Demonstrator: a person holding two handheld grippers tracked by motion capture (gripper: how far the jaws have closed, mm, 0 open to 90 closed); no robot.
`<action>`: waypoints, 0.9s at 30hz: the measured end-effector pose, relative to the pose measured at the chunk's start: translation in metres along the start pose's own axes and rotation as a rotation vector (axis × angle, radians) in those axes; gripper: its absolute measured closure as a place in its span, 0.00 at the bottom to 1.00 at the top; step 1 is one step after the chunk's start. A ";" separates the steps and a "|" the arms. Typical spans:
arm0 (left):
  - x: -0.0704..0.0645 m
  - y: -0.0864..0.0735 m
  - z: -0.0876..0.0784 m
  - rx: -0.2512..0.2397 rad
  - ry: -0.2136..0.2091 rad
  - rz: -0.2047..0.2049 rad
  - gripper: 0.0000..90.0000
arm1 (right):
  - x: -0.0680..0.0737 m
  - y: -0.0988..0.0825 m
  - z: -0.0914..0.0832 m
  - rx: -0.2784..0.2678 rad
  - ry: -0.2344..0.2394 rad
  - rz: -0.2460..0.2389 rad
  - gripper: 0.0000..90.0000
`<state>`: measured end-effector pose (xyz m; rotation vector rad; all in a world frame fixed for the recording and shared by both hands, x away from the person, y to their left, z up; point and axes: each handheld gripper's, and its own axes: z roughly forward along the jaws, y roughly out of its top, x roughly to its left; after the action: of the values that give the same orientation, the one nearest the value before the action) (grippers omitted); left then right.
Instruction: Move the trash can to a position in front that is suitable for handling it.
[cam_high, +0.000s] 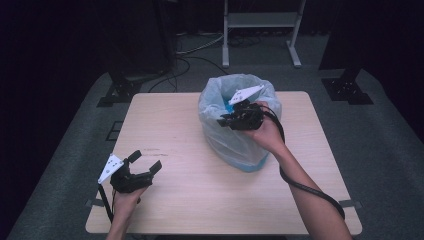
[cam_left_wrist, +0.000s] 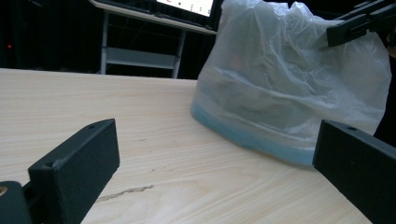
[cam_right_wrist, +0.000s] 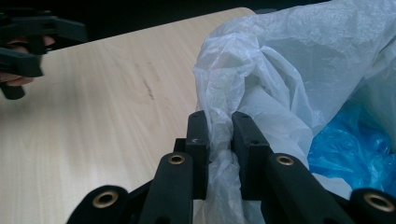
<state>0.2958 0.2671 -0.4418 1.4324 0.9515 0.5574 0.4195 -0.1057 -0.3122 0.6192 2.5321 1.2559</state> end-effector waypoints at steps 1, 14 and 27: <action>-0.001 0.001 0.000 0.006 0.000 0.008 0.00 | 0.004 0.001 0.001 -0.002 0.010 -0.011 0.87; -0.013 0.025 -0.009 -0.004 -0.010 0.058 0.00 | 0.051 0.012 0.017 -0.032 0.113 -0.109 0.86; -0.020 0.064 -0.031 -0.031 -0.038 0.092 0.00 | 0.096 0.025 0.035 -0.056 0.218 -0.198 0.86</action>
<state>0.2740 0.2751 -0.3719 1.4587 0.8473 0.6084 0.3551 -0.0223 -0.3160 0.2218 2.6401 1.3816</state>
